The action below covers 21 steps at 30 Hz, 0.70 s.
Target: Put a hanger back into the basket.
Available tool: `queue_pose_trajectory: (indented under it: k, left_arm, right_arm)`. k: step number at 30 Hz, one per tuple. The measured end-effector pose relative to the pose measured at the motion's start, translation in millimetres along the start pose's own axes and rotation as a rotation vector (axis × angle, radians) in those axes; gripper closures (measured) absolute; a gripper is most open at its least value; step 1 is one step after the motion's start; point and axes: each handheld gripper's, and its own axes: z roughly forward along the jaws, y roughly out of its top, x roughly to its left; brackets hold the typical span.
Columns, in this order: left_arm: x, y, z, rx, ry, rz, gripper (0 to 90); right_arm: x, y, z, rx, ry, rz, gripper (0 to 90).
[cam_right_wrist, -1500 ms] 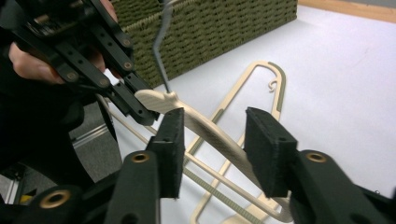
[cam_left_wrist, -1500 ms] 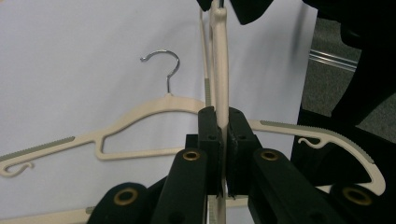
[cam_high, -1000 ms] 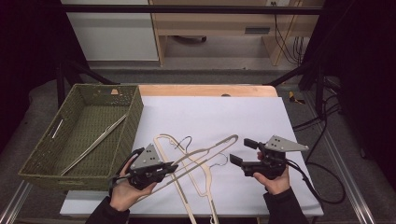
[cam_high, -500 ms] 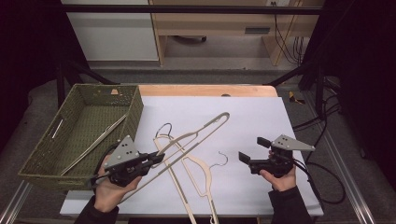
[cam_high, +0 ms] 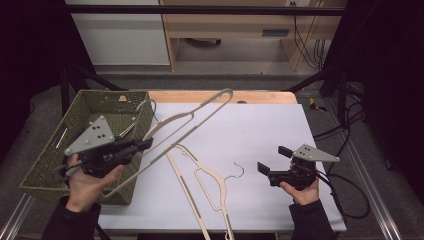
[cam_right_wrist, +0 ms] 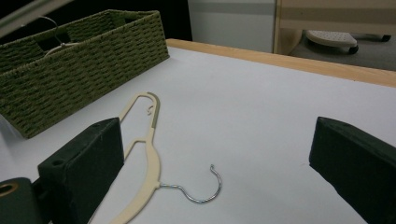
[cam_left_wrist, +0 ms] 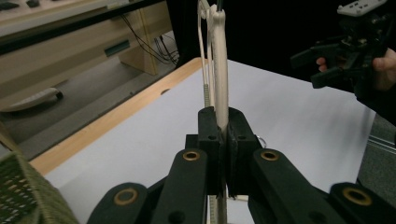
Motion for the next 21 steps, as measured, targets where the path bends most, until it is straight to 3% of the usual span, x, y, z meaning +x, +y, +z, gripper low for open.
queue_pose_trajectory:
  k: [9,15,21]
  left_arm:
    - [35.5,13.1,-22.9,0.033,0.095,0.027,86.6]
    - [60.9,11.4,-30.7,0.070,0.131,0.013,86.6]
    - [83.4,3.8,-38.7,0.065,0.160,0.006,86.6]
  right_arm:
    - [1.0,-0.7,2.5,0.003,-0.005,0.000,3.5]
    - [0.7,-0.7,2.1,0.001,-0.001,-0.003,3.5]
    - [0.6,-0.9,2.4,0.005,-0.003,-0.007,3.5]
